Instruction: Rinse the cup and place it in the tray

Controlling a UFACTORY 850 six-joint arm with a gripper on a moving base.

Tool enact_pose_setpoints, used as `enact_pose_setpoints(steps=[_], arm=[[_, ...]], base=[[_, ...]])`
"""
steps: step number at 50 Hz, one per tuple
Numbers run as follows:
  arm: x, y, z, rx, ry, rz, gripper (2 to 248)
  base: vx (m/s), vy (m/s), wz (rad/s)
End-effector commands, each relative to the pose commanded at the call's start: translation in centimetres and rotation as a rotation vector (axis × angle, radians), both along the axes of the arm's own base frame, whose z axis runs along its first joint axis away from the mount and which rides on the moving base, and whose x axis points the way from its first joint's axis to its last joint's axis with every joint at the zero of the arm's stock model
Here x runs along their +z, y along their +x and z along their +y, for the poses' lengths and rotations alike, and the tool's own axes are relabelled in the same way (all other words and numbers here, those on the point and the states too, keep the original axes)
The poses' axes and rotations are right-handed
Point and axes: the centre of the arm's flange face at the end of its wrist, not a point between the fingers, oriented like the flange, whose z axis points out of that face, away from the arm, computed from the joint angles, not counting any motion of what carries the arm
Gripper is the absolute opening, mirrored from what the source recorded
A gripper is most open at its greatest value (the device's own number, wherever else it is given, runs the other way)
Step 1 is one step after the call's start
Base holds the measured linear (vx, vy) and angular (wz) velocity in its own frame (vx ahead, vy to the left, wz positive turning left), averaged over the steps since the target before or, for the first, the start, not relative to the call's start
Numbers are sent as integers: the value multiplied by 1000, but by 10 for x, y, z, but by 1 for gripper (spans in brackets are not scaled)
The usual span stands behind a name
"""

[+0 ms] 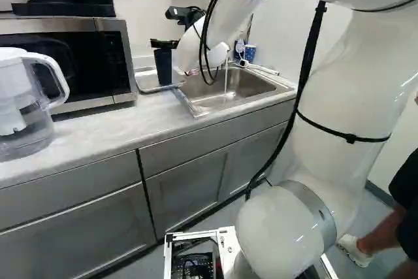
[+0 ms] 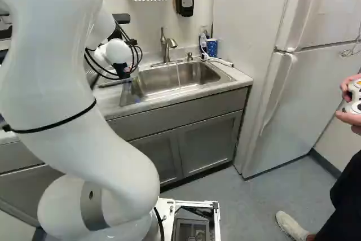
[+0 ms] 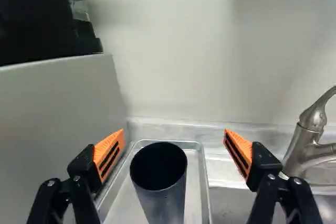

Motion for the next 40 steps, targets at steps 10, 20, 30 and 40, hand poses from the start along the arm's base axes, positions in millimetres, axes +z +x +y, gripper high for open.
enact_pose_setpoints(steps=[10,20,30,40], arm=[[11,-3,-13,-17,1,-21,247],[22,-6,-27,-43,6,-41,247],[23,-6,-39,-65,6,-43,247],[24,-2,-52,-90,6,-44,247]], base=[[0,0,0],[0,0,0],[0,0,0],[0,0,0]])
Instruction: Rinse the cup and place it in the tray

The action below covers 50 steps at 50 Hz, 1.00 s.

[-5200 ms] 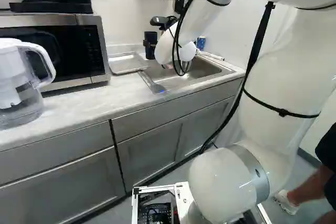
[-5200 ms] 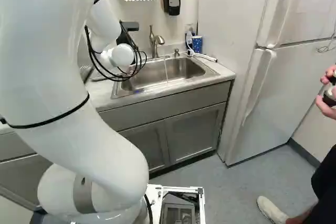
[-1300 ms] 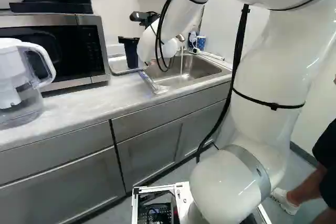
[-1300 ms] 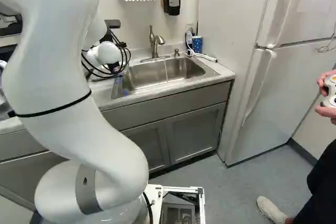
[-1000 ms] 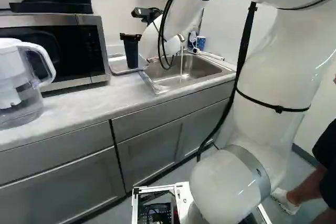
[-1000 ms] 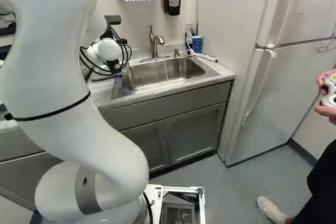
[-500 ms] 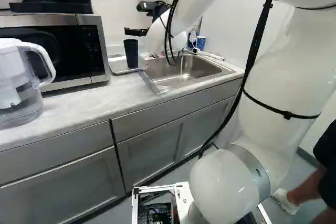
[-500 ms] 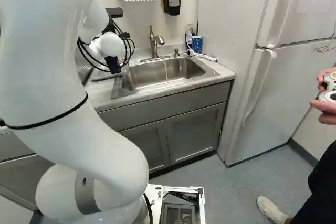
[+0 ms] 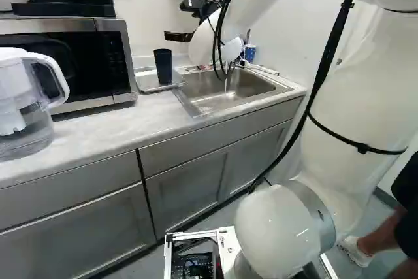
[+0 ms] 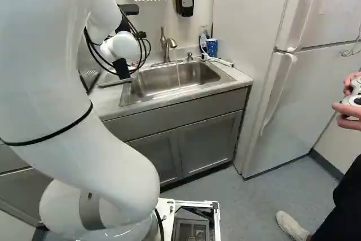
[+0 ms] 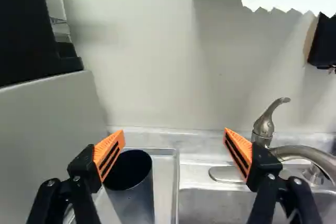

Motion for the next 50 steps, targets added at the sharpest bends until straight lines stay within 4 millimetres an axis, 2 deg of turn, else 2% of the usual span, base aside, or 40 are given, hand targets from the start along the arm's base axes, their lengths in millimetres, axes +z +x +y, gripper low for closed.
enact_pose_setpoints(steps=[50], arm=[[47,37,-49,-113,-4,-54,247]], base=[[0,0,0]])
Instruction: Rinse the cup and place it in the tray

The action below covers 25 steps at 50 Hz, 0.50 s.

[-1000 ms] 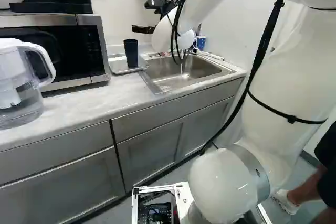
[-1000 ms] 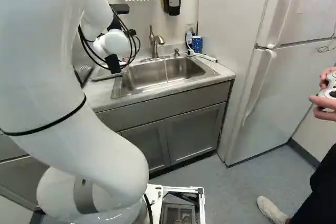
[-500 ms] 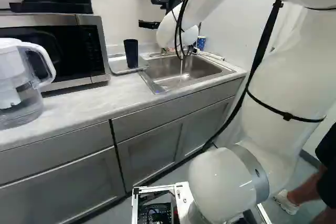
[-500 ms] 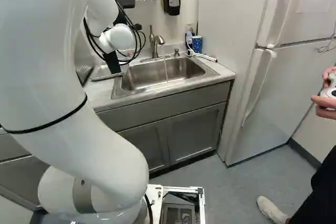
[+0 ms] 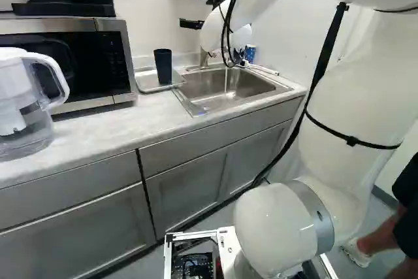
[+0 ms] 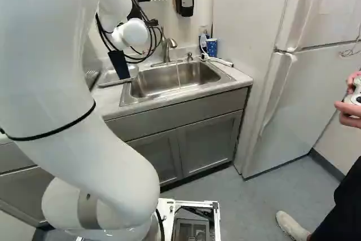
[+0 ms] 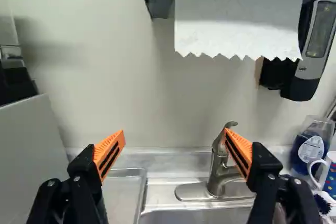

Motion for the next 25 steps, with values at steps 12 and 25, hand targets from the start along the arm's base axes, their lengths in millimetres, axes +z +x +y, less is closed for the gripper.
enact_pose_setpoints(steps=[12,25], arm=[[10,18,-8,-25,-6,0,247],[21,45,-9,-40,-13,-1,247]], base=[[0,0,0],[0,0,0]])
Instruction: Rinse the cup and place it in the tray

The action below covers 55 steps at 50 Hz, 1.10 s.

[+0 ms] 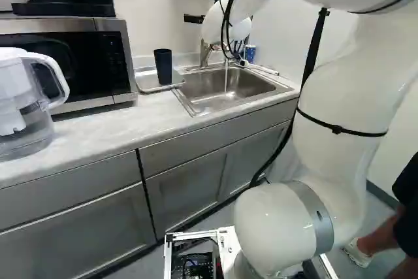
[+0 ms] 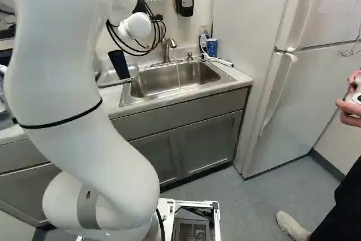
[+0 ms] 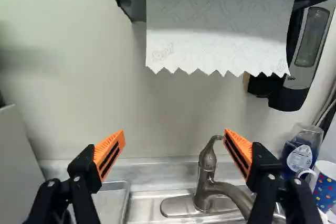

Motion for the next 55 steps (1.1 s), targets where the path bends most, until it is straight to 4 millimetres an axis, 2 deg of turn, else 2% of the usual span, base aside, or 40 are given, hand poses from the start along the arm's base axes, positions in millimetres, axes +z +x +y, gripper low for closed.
enact_pose_setpoints(steps=[39,55], arm=[[27,82,-1,-44,-15,-5,247],[18,115,7,-55,-17,28,247]], base=[[0,0,0],[0,0,0]])
